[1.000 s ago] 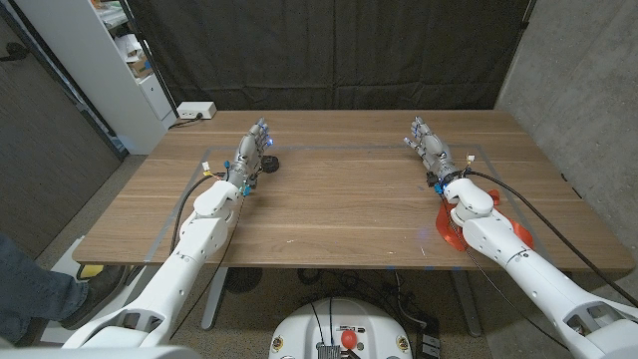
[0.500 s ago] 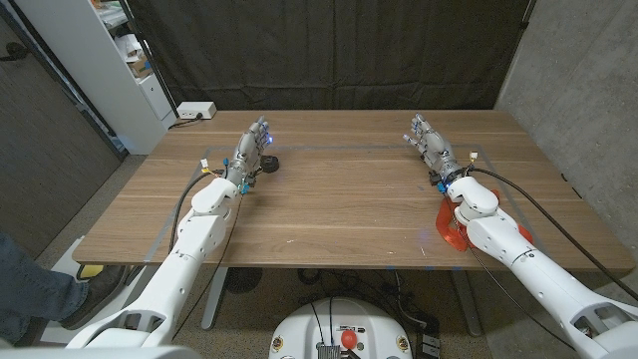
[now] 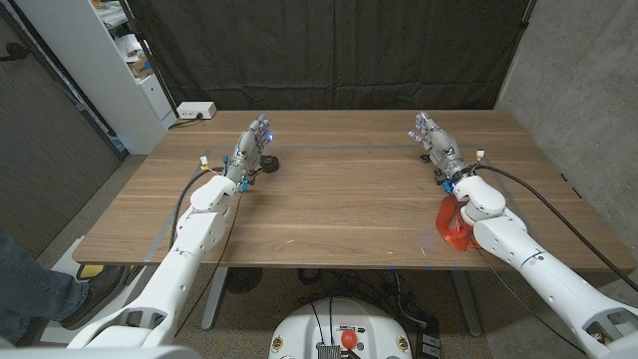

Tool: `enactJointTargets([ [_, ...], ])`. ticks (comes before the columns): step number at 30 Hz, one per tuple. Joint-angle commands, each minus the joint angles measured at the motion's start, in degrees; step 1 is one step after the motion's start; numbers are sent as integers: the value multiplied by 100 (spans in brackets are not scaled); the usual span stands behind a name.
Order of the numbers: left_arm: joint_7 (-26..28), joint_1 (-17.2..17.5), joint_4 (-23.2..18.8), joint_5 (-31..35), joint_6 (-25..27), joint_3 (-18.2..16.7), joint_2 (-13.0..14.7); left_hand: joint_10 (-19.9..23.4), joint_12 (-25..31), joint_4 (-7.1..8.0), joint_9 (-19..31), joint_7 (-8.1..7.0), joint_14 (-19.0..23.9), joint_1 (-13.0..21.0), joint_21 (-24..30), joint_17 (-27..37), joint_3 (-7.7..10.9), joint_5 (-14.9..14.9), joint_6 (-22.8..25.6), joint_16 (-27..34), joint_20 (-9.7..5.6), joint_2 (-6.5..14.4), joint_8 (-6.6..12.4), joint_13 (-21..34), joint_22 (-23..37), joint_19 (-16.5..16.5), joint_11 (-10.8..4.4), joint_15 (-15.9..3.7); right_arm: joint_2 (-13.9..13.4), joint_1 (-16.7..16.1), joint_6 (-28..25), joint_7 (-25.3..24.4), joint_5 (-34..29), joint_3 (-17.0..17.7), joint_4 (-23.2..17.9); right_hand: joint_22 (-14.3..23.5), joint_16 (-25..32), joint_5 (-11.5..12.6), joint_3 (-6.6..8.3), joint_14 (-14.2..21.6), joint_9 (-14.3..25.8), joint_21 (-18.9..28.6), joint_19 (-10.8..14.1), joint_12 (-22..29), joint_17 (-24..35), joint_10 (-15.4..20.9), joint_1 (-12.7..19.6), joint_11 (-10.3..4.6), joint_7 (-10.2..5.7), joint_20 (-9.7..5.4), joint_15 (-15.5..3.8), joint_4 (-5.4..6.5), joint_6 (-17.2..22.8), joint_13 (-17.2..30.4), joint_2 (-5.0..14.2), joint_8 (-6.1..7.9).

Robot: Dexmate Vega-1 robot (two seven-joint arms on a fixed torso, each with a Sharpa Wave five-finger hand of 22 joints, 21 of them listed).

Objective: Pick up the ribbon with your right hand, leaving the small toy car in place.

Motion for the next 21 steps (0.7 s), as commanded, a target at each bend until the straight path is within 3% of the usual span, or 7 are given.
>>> enactJointTargets([
  [1,-87,-52,54,57,38,-47,-49,-20,-6,-52,15,21,-3,22,-24,8,9,-5,14,-11,48,34,-11,-2,33,-643,35,16,-236,-148,-18,-146,-203,84,-276,12,6,-1,23,5,21,-42,37,51,11,0,86,41,13,-103,58,-41,50,15,-10,15],
  [21,-179,-232,274,144,16,-15,-109,-20,-8,-74,17,25,-12,16,-100,11,-2,-13,24,-21,80,59,-18,-54,37,-648,30,17,-619,-586,-119,-647,-673,318,-857,15,-7,-5,28,-17,21,-143,0,60,-46,-40,235,1,-20,-75,29,-185,39,20,-82,13],
])
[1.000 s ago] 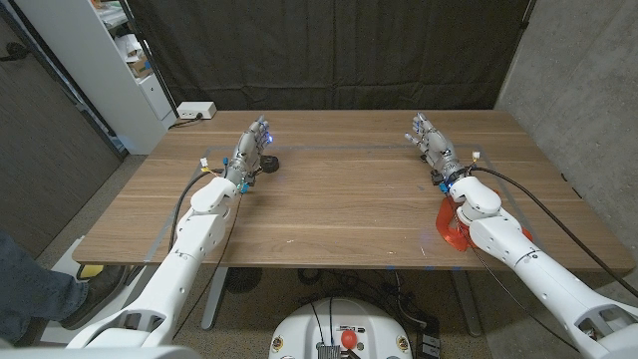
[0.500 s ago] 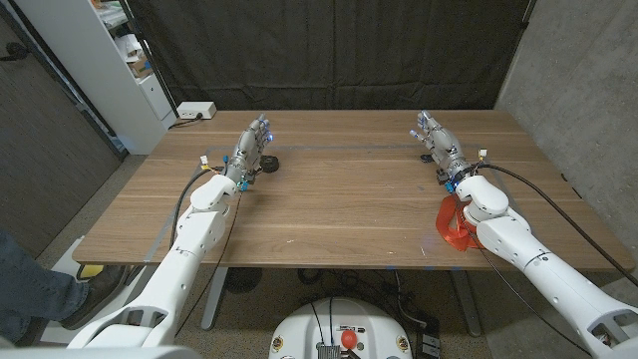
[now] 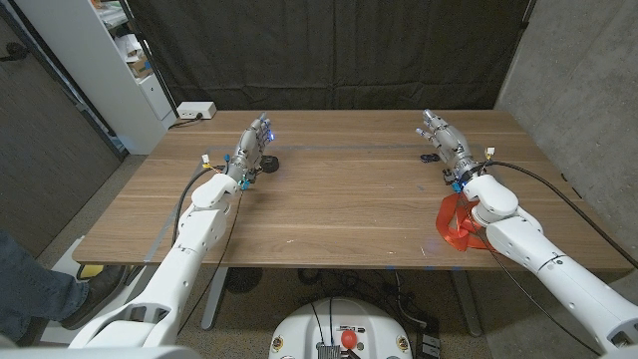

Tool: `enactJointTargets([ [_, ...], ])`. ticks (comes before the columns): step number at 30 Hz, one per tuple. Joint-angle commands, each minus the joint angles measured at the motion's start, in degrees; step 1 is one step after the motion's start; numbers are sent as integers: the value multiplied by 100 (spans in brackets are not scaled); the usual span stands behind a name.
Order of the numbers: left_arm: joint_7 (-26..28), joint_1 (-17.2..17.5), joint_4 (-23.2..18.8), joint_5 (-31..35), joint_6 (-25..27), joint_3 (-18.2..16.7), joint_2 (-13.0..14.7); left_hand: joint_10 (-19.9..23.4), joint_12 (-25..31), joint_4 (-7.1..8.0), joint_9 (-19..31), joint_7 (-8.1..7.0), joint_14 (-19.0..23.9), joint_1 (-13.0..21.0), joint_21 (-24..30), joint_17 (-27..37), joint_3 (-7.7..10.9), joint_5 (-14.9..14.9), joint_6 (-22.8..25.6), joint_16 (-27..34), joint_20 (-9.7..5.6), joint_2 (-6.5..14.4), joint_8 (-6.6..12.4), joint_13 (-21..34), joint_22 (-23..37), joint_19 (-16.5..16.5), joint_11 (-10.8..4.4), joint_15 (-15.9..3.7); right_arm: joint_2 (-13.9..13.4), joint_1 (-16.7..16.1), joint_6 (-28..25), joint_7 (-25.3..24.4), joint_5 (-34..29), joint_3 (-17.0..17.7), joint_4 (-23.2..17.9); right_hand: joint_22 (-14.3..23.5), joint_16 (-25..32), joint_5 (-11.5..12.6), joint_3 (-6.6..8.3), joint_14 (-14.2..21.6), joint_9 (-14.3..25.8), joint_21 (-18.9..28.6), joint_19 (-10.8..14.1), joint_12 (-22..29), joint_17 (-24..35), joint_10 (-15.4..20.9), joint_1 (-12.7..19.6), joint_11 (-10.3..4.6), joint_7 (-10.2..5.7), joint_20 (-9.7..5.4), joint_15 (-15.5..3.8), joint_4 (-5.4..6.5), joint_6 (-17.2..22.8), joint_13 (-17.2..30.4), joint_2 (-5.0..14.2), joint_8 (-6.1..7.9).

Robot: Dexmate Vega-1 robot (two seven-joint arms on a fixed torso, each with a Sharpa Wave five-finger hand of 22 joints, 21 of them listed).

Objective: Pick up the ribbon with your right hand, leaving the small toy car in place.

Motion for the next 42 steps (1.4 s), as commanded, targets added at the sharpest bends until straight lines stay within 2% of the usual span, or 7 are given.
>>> enactJointTargets([
  [1,-69,-111,131,49,-19,16,-28,-23,-9,-42,17,22,-12,16,-38,10,-1,-13,27,-21,58,60,-18,-3,8,-628,30,17,-198,-250,-64,-279,-270,131,-310,16,-8,-5,29,-20,21,-35,-7,62,-5,-6,83,-30,-25,-73,28,-63,42,19,-14,14],
  [6,-86,-131,148,58,-12,14,-30,-39,-15,-45,17,27,-21,14,-52,10,-3,-14,28,-25,57,65,-19,-12,9,-630,26,18,-261,-331,-104,-360,-353,181,-414,16,-8,-4,35,-24,21,-56,-16,67,-15,0,115,-42,-34,-67,26,-89,50,20,-15,18],
  [12,-91,-129,145,66,-14,3,-31,-46,-17,-51,18,27,-28,11,-76,11,-7,-16,33,-28,66,70,-19,-23,10,-642,27,11,-390,-511,-161,-589,-593,280,-629,19,26,-8,38,61,20,-134,10,135,-64,191,226,-234,-150,-96,-130,-201,221,12,-40,77],
  [19,-111,-111,130,63,-23,-6,-29,-54,-19,-56,18,37,-38,8,-95,12,-9,-17,30,-32,61,77,-23,-34,11,-642,25,18,-474,-721,-159,-706,-683,420,-796,19,24,-8,40,66,20,-160,10,138,-80,221,262,-227,-163,-120,-150,-235,260,8,-46,85],
  [24,-146,-109,152,42,29,-3,-31,-59,-21,-60,18,33,-45,6,-109,13,-12,-18,24,-35,63,82,-26,-42,12,-641,35,25,-491,-828,-143,-811,-802,486,-882,20,38,-7,42,101,19,-198,11,143,-95,266,295,-290,-200,-111,-176,-270,318,3,-38,97],
  [31,-131,-32,2,53,67,-24,7,-73,-25,-68,18,41,-56,3,-133,13,-16,-20,22,-38,61,90,-29,-56,15,-636,37,30,-499,-942,-118,-841,-860,559,-955,20,45,-7,38,121,19,-219,44,137,-106,282,311,-192,-171,-125,-186,-293,326,-1,-34,89],
  [42,-93,80,-201,50,129,-36,52,-85,-27,-77,19,41,-66,-1,-163,14,-21,-21,16,-40,58,98,-33,-70,17,-640,35,34,-542,-1098,-68,-836,-925,681,-1092,20,50,-9,29,130,19,-242,60,127,-111,279,309,-188,-153,-126,-170,-304,313,-3,-28,76],
])
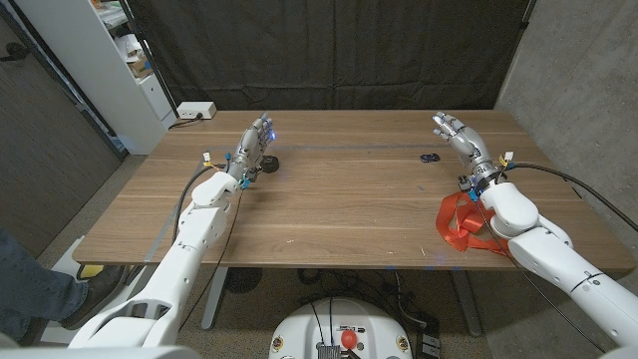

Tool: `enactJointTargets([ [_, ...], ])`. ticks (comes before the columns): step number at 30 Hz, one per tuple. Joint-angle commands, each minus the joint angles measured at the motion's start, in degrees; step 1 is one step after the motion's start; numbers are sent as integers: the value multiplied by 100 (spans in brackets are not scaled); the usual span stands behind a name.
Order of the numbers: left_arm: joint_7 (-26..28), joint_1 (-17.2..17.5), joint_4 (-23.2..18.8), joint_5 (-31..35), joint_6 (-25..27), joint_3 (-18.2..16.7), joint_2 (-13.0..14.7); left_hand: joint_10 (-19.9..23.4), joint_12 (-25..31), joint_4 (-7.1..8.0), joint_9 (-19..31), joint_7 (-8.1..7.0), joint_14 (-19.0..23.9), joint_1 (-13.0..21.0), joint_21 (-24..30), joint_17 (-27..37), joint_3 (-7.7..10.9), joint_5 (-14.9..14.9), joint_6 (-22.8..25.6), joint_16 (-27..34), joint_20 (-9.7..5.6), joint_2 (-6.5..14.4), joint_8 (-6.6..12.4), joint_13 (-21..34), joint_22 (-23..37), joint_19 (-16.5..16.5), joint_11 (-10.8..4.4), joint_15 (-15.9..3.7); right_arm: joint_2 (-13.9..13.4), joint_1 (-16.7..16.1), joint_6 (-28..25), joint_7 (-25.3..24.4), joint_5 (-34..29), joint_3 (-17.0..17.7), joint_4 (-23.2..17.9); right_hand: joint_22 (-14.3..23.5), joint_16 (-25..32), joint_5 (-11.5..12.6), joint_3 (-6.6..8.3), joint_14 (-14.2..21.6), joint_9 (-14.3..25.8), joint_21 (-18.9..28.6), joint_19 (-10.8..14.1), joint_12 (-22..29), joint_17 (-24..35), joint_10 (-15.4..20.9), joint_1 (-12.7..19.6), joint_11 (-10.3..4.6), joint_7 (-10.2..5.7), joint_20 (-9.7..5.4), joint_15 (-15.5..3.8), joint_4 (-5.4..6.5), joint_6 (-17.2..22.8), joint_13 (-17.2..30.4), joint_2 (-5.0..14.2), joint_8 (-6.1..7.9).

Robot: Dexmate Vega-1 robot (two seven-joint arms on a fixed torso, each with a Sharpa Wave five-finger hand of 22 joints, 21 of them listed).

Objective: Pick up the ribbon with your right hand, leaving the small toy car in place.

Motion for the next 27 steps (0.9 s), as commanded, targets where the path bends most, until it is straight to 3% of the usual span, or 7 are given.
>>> enactJointTargets([
  [1,37,122,-212,-3,93,-15,49,-63,-5,-24,19,42,-49,22,-39,16,1,-21,15,-8,24,76,-11,8,18,-673,16,18,-67,-245,52,-37,-94,179,-210,21,27,-9,-3,27,20,-21,62,38,9,14,32,17,20,-127,-24,-38,15,-4,10,30],
  [27,97,332,-601,-33,192,51,108,-87,-6,-45,20,37,-75,10,-116,18,-12,-25,14,-13,57,97,-13,-18,22,-690,6,9,-196,-816,178,-97,-322,630,-541,21,60,-9,-14,118,22,-45,206,38,1,63,36,2,10,-133,-35,-68,51,-6,35,27],
])
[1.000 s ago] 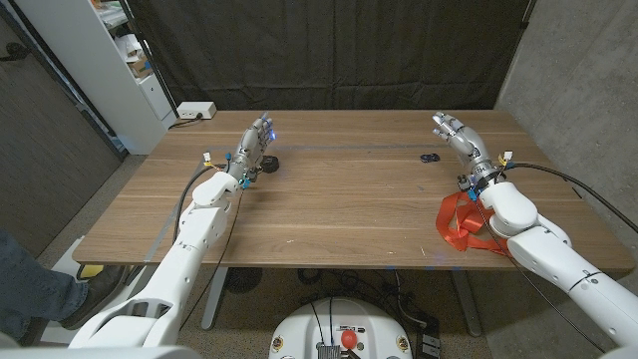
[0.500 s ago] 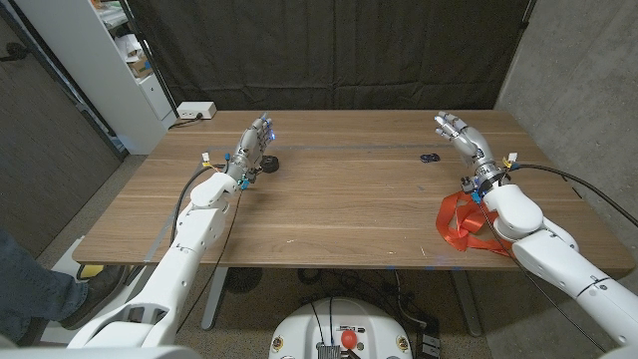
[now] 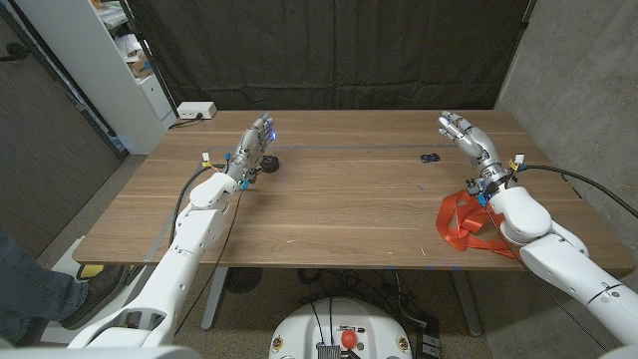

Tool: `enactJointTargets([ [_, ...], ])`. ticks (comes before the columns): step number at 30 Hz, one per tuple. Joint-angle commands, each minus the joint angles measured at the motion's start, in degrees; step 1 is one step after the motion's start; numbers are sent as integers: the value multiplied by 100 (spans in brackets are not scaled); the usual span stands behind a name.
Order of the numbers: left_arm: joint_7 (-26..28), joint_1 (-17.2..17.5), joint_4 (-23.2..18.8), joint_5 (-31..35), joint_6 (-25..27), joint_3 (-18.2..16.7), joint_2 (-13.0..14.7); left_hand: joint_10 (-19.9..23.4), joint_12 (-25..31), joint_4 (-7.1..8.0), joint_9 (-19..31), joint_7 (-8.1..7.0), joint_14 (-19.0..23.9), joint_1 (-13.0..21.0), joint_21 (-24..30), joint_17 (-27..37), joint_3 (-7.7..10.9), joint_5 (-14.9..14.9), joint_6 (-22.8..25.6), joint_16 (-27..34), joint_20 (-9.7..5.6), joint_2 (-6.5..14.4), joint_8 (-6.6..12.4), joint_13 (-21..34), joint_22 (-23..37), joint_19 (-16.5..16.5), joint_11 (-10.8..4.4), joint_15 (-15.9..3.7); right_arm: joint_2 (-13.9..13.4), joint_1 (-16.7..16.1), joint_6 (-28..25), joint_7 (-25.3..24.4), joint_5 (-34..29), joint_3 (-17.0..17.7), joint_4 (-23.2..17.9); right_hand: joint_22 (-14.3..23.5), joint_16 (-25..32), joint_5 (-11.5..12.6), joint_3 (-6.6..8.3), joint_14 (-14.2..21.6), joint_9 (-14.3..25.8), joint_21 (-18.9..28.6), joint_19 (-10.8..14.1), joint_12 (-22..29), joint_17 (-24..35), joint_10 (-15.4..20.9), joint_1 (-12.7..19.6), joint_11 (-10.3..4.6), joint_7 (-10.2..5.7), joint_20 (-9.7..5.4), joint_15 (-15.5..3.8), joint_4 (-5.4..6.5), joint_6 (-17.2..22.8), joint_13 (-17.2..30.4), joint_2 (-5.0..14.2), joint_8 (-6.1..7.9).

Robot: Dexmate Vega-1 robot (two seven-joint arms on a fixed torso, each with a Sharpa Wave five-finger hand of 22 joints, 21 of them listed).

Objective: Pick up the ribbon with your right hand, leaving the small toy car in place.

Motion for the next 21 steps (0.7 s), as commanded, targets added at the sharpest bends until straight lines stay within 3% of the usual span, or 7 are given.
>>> enactJointTargets([
  [1,25,99,-141,-30,37,32,20,-57,-6,-22,20,36,-74,2,-37,18,12,-25,15,-12,26,44,-13,7,23,-659,-28,6,-32,-262,60,-35,-116,202,-117,21,60,-9,9,35,22,-26,35,37,-1,63,39,2,10,-143,8,-48,58,-6,35,28],
  [21,-38,57,-74,-43,82,59,67,-86,-11,-36,20,40,-99,-8,-94,20,2,-28,6,-17,47,59,-16,-6,25,-678,-33,11,14,-538,-78,-265,-480,421,-271,21,71,-8,6,77,24,-60,93,37,-4,98,41,-12,-11,-153,-3,-65,100,-5,57,32],
])
